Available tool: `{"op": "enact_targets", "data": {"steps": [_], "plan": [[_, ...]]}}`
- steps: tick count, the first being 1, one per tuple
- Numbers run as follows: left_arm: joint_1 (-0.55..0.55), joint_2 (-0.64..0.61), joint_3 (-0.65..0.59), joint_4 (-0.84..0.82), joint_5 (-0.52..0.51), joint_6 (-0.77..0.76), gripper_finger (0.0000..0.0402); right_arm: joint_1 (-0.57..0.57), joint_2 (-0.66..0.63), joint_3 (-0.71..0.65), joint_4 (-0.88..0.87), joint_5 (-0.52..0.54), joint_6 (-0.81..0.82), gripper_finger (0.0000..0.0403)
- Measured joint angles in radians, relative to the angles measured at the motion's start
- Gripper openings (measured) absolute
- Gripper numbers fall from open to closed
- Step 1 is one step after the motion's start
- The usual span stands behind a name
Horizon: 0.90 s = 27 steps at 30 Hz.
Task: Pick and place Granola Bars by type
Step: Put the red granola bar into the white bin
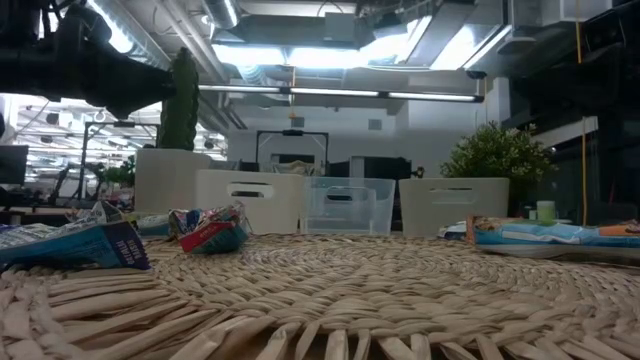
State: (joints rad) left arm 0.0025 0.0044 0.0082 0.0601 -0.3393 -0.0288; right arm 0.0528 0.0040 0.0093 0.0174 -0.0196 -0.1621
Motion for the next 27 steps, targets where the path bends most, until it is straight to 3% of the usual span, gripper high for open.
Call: {"op": "enact_targets", "data": {"steps": [12, 20, 27], "plan": [[0.000, 0.000, 0.024, 0.059, -0.093, -0.115, 0.0219, 0.000, 0.000, 0.000, 0.000, 0.000, 0.000, 0.0138], [-0.003, 0.015, 0.204, 0.065, -0.085, -0.055, 0.0219, 0.000, 0.000, 0.000, 0.002, 0.016, -0.127, 0.0138], [-0.003, 0.110, 0.369, 0.066, -0.092, -0.040, 0.0219, 0.000, 0.000, 0.000, 0.007, 0.030, -0.167, 0.0138]]}}
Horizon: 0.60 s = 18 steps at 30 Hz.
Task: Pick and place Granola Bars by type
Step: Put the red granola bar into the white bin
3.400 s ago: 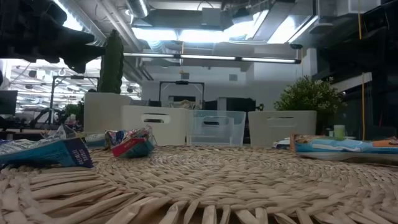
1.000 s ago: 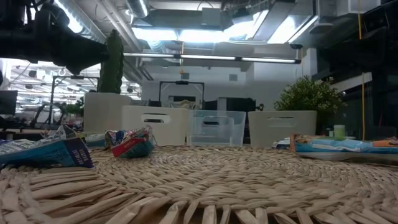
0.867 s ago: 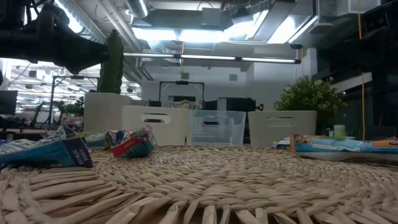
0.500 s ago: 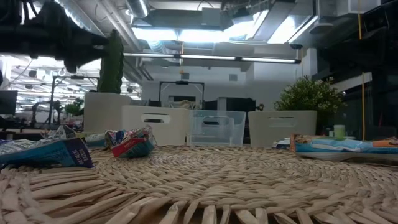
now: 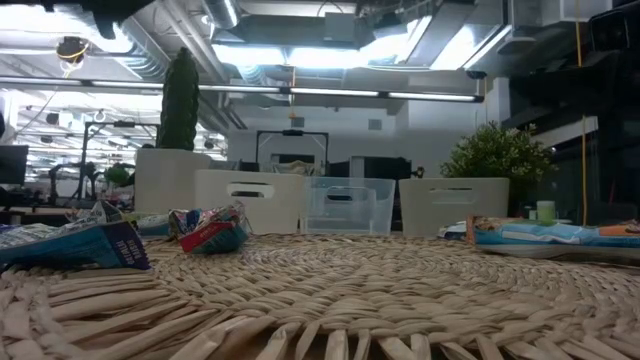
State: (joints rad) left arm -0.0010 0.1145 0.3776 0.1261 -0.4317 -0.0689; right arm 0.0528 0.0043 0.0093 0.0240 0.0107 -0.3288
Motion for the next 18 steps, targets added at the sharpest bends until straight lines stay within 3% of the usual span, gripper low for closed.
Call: {"op": "enact_targets", "data": {"steps": [2, 5, 8, 11, 14, 18], "plan": [[0.000, 0.046, 0.030, 0.001, -0.014, 0.002, 0.0219, -0.002, 0.000, 0.000, 0.025, 0.060, -0.032, 0.0138], [0.000, 0.118, 0.049, 0.019, -0.005, 0.004, 0.0219, -0.002, 0.000, 0.000, 0.093, 0.169, 0.106, 0.0138], [0.000, 0.177, 0.050, 0.069, 0.051, -0.005, 0.0219, -0.002, 0.000, 0.000, 0.277, 0.267, 0.273, 0.0138], [0.000, 0.226, 0.050, 0.088, 0.044, -0.057, 0.0219, -0.003, 0.000, 0.000, 0.465, 0.366, 0.350, 0.0138], [0.000, 0.254, 0.050, 0.107, 0.010, -0.061, 0.0216, -0.003, -0.001, 0.001, 0.603, 0.390, 0.463, 0.0138], [0.000, 0.277, 0.113, 0.126, 0.007, 0.049, 0.0207, -0.003, 0.000, 0.001, 0.712, 0.388, 0.536, 0.0138]]}}
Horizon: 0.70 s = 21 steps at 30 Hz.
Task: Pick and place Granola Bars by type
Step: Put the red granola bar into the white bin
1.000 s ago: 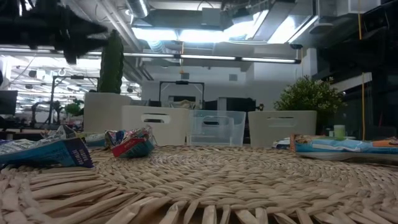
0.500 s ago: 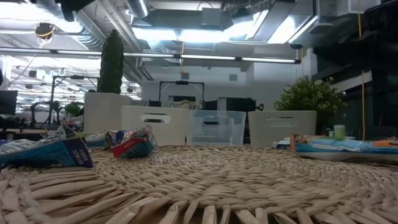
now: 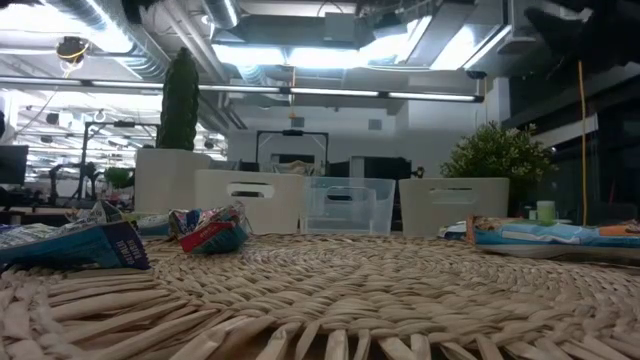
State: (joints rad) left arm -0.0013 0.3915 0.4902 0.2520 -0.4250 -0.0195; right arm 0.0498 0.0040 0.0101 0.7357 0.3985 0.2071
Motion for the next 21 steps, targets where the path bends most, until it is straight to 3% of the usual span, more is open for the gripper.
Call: {"op": "enact_targets", "data": {"steps": [5, 9, 13, 17, 21], "plan": [[0.000, 0.092, 0.291, -0.269, 0.018, 0.061, 0.0194, 0.000, 0.003, 0.035, 0.002, -0.078, 0.029, 0.0138], [0.000, 0.231, 0.588, -0.654, 0.013, -0.043, 0.0189, 0.000, 0.044, 0.186, -0.337, -0.148, 0.031, 0.0138], [0.000, 0.356, 0.818, -0.988, 0.016, -0.116, 0.0188, 0.000, 0.172, 0.378, -0.653, -0.156, 0.052, 0.0138], [0.000, 0.431, 0.932, -1.167, 0.016, -0.139, 0.0188, 0.000, 0.316, 0.531, -0.725, -0.184, -0.025, 0.0138], [0.001, 0.455, 0.939, -1.338, 0.033, -0.300, 0.0188, 0.000, 0.469, 0.687, -0.873, -0.198, -0.059, 0.0138]]}}
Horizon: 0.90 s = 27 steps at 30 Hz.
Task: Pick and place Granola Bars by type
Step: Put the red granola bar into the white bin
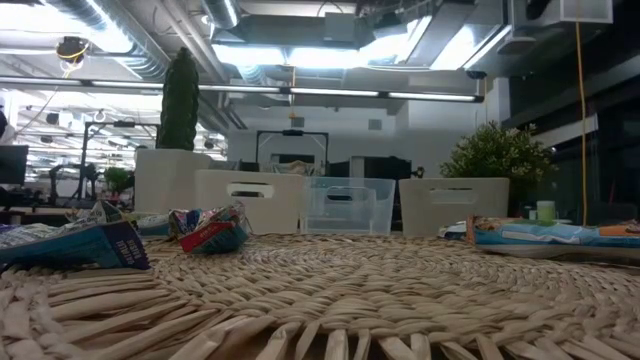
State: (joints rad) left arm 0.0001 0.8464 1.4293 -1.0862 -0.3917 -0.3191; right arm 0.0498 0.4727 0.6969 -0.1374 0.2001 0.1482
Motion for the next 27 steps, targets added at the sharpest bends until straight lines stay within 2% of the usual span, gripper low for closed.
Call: {"op": "enact_targets", "data": {"steps": [2, 5, 11, 14, 18, 22, 27], "plan": [[0.005, 0.004, -0.036, -0.115, -0.002, -0.093, 0.0188, 0.000, 0.079, 0.064, -0.110, 0.011, -0.003, 0.0138], [0.009, -0.002, -0.168, -0.222, -0.007, -0.216, 0.0195, 0.000, 0.187, 0.125, -0.229, 0.022, -0.003, 0.0139], [0.018, -0.032, -0.472, -0.210, 0.074, -0.295, 0.0231, 0.000, 0.324, 0.151, -0.247, 0.023, -0.001, 0.0161], [0.035, -0.028, -0.625, -0.126, 0.196, -0.339, 0.0255, 0.000, 0.363, 0.151, -0.251, 0.023, 0.011, 0.0173], [0.052, -0.008, -0.811, 0.088, 0.341, -0.368, 0.0287, 0.000, 0.392, 0.151, -0.249, 0.024, 0.040, 0.0184], [0.068, 0.035, -0.917, 0.237, 0.361, -0.375, 0.0307, 0.000, 0.398, 0.151, -0.249, 0.019, 0.057, 0.0187], [0.095, 0.110, -0.977, 0.352, 0.328, -0.375, 0.0313, 0.000, 0.398, 0.151, -0.245, 0.018, 0.056, 0.0187]]}}
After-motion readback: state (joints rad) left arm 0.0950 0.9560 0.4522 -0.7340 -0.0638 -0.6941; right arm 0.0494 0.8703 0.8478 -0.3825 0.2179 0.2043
